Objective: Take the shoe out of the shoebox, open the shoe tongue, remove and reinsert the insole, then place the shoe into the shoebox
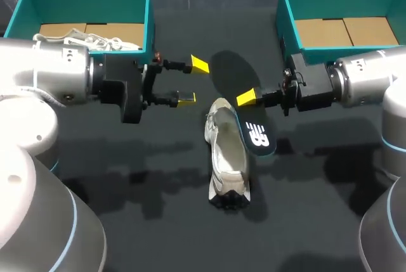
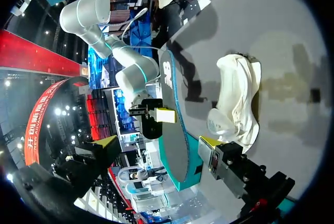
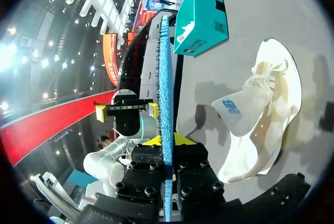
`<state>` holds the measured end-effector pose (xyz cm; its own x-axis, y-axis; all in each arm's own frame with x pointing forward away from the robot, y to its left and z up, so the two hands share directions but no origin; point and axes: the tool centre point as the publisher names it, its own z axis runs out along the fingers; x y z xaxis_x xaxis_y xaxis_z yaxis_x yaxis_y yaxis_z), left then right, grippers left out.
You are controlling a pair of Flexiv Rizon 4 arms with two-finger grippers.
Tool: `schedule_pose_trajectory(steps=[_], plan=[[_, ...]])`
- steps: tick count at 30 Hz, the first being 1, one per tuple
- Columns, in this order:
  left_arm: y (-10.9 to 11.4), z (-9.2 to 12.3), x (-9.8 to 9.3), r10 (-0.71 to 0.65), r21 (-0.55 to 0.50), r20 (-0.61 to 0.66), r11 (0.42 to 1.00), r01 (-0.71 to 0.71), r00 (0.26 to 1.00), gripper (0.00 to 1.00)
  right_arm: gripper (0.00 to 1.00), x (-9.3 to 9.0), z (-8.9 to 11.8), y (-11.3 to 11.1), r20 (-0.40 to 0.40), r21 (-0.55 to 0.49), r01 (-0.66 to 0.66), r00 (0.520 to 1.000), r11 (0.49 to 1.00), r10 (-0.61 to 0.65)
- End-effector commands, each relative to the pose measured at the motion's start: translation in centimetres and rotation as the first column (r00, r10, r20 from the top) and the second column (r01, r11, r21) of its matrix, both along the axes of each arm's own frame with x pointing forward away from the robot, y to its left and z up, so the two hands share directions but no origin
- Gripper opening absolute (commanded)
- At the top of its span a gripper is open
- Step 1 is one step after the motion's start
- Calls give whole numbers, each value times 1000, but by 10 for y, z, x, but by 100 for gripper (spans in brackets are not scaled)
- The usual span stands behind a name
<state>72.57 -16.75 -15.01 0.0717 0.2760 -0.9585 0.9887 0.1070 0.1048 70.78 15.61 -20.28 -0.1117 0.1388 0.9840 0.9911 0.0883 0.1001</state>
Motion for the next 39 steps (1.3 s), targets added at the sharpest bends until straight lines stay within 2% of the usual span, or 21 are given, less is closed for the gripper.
schedule_pose_trajectory(steps=[1,4,6,7,8,9,23,25,26,28,29,32,34,39], plan=[[4,2,0,2,17,-11,1000,-2,1000,100,0,0,0,1,0,-3,1,1000,1000,-1],[5,9,10,11,135,-19,991,-9,1000,100,0,0,0,1,0,-3,1,1000,1000,-1],[7,13,22,15,235,-72,972,3,997,100,0,0,0,1,0,-3,1,1000,1000,-1],[7,16,28,29,329,-96,944,4,995,100,0,0,0,1,0,-3,1,1000,1000,-1],[5,19,34,73,467,-123,884,-7,990,100,0,0,0,1,0,-3,1,1000,1000,-1],[5,21,41,96,522,-184,853,14,978,100,0,0,0,1,0,-3,1,1000,1000,-1],[5,21,41,96,522,-184,853,14,978,100,0,0,0,1,0,-3,1,1000,1000,-1],[1,30,45,132,599,-176,801,-1,975,100,0,0,0,1,0,-3,1,1000,1000,-1],[1,35,46,97,580,-202,814,39,974,100,0,0,0,1,0,-3,1,1000,1000,-1],[-3,43,52,115,640,-199,767,40,973,100,0,0,0,1,0,-3,1,1000,1000,-1],[-2,48,53,86,623,-199,780,59,976,100,0,0,0,1,0,-3,1,1000,1000,-1],[-8,59,58,97,708,-217,700,88,971,100,0,0,0,1,0,-3,1,1000,1000,-1],[-12,63,60,101,751,-182,657,73,978,100,0,0,0,1,0,-3,1,1000,1000,-1],[-28,63,68,142,839,-194,537,89,971,100,0,0,0,1,0,-3,1,1000,1000,-1]])
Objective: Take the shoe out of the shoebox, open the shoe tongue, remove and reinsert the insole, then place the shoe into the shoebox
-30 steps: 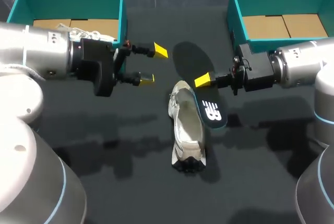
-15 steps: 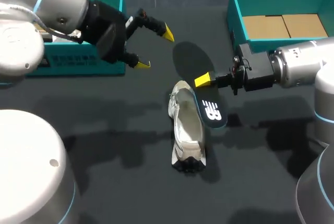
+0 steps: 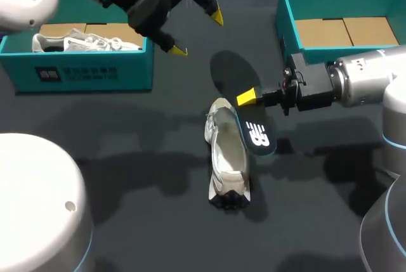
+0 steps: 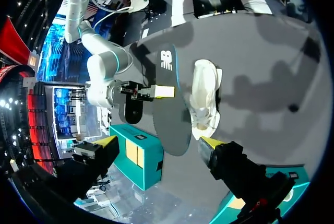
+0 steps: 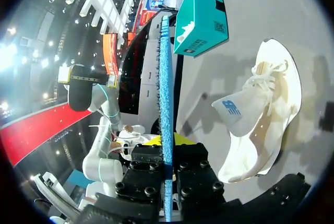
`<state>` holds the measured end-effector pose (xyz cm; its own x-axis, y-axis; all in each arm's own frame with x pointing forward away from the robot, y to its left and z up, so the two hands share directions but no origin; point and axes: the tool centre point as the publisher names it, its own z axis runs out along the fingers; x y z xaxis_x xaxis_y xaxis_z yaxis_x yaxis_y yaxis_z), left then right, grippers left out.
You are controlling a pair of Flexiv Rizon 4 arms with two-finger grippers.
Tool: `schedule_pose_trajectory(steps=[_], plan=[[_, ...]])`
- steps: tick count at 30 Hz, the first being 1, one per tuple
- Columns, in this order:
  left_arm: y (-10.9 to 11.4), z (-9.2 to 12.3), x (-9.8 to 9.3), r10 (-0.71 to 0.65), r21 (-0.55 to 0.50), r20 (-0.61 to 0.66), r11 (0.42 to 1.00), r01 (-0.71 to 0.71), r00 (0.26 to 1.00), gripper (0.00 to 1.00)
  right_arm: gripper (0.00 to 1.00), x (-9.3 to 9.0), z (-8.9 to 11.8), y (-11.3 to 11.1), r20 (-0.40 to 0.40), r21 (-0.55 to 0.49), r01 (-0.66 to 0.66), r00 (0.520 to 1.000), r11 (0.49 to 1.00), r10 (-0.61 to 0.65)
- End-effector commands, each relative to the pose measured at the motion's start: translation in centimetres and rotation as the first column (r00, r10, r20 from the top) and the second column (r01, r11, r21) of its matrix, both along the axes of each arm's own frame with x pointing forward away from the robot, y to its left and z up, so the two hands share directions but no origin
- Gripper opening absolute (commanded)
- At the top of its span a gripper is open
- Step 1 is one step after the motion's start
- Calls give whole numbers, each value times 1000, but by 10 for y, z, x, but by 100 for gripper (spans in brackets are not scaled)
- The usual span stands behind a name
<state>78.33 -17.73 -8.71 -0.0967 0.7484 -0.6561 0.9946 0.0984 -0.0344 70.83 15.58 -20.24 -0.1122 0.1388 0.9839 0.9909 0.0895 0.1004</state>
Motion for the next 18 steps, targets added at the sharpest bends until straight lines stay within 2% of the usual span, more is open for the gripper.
schedule_pose_trajectory(steps=[1,9,18], plan=[[-20,-1,12,17,449,-62,894,12,998,100,0,-1,0,1,-1,-3,2,1000,1000,-2],[-45,-8,27,38,597,-112,802,36,993,100,0,-1,0,1,-1,-3,2,1000,1000,-2],[-65,-16,44,-8,650,-152,753,106,988,100,0,-1,0,1,-1,-3,2,1000,1000,-2]])
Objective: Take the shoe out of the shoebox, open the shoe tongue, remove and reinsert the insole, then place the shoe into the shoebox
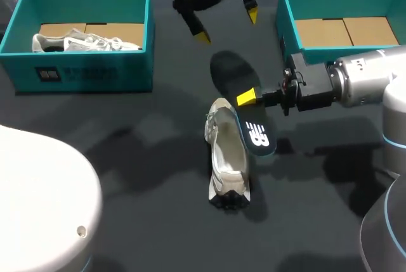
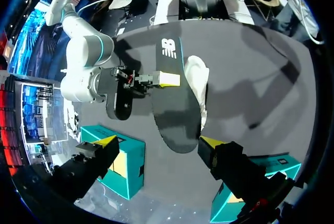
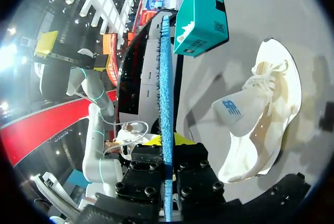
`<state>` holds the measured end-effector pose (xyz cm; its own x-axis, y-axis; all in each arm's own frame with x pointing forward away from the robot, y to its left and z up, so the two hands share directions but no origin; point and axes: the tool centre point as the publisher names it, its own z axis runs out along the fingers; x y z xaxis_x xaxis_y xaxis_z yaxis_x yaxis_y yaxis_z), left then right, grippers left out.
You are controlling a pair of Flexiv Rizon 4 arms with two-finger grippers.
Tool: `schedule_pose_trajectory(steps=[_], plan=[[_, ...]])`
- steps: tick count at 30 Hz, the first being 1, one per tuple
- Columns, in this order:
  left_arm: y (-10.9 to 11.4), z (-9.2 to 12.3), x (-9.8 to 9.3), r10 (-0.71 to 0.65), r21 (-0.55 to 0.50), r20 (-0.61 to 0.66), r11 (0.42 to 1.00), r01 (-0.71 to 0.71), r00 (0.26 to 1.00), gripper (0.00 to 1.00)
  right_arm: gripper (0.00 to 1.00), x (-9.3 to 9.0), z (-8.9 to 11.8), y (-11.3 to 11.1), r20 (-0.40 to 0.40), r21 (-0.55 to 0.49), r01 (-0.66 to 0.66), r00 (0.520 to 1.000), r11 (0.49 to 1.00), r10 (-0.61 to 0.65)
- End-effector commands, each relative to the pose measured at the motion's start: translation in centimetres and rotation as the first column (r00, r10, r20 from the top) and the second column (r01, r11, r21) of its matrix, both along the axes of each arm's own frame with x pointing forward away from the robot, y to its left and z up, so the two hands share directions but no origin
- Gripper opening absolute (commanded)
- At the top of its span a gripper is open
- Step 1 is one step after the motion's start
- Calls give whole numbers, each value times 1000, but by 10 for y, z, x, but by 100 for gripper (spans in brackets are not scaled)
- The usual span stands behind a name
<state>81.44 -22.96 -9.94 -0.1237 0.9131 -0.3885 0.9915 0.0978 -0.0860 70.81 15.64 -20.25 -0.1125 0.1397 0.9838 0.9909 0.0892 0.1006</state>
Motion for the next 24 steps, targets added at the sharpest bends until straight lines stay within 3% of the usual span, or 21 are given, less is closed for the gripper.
schedule_pose_trajectory(steps=[1,15,24], plan=[[-13,-4,13,-39,402,-70,913,64,997,100,0,-1,0,1,-1,-2,2,1000,1000,-2],[-22,-15,9,-75,465,-56,880,93,996,100,0,-1,0,1,-1,-2,2,1000,1000,-2],[-28,-5,-2,-99,432,-38,896,105,994,100,0,-1,0,1,-1,-2,2,1000,1000,-2]])
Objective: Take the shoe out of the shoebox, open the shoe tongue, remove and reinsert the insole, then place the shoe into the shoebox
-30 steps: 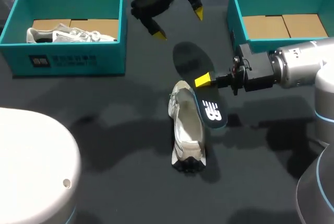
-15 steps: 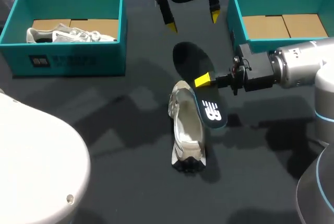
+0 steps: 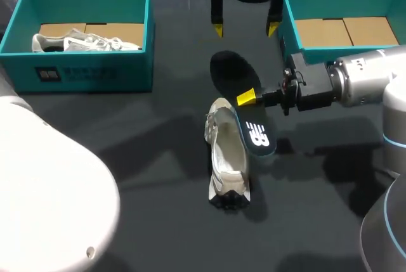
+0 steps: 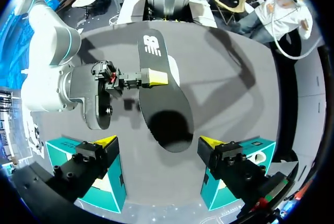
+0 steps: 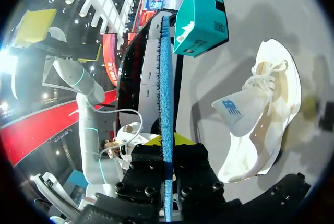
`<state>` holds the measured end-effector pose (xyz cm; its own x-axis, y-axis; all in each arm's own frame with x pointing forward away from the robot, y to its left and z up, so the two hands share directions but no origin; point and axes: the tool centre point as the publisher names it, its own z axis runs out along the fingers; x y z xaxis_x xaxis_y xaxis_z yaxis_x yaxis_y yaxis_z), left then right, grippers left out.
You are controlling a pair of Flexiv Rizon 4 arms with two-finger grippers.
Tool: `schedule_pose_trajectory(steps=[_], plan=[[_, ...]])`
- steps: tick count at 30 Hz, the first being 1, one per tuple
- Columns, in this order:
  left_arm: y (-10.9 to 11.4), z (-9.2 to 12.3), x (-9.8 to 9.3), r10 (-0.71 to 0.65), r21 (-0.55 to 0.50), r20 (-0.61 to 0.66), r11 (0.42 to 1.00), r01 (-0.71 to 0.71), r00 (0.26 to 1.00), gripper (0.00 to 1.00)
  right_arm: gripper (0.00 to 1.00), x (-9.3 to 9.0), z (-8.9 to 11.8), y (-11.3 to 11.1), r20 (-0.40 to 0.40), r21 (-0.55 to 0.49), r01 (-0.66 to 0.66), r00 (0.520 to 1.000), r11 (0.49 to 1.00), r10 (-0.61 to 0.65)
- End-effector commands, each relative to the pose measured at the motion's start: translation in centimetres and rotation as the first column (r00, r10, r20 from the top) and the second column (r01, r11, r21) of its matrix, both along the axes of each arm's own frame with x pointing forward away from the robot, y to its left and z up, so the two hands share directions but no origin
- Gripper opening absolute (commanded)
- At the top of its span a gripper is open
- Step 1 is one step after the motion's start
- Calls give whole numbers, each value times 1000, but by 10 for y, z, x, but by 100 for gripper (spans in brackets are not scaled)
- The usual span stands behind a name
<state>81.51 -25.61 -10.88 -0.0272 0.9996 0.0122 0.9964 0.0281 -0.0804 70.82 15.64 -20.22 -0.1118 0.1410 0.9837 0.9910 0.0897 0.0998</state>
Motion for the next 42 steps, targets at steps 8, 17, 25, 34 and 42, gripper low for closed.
schedule_pose_trajectory(steps=[8,17,25,34,42], plan=[[-6,8,-6,-6,23,7,1000,6,1000,100,0,-1,0,1,0,-1,2,1000,1000,-2],[-4,16,-15,0,-24,52,1000,1,999,100,0,-1,0,1,0,-1,2,1000,1000,-2],[22,30,-24,27,-191,92,982,-9,995,100,0,-1,0,1,0,-1,2,1000,1000,-2],[39,20,-27,76,-360,68,932,-47,995,100,0,-1,0,1,0,-1,2,1000,1000,-2],[48,22,-31,101,-434,99,900,-49,990,100,0,-1,0,1,0,-1,2,1000,1000,-2]])
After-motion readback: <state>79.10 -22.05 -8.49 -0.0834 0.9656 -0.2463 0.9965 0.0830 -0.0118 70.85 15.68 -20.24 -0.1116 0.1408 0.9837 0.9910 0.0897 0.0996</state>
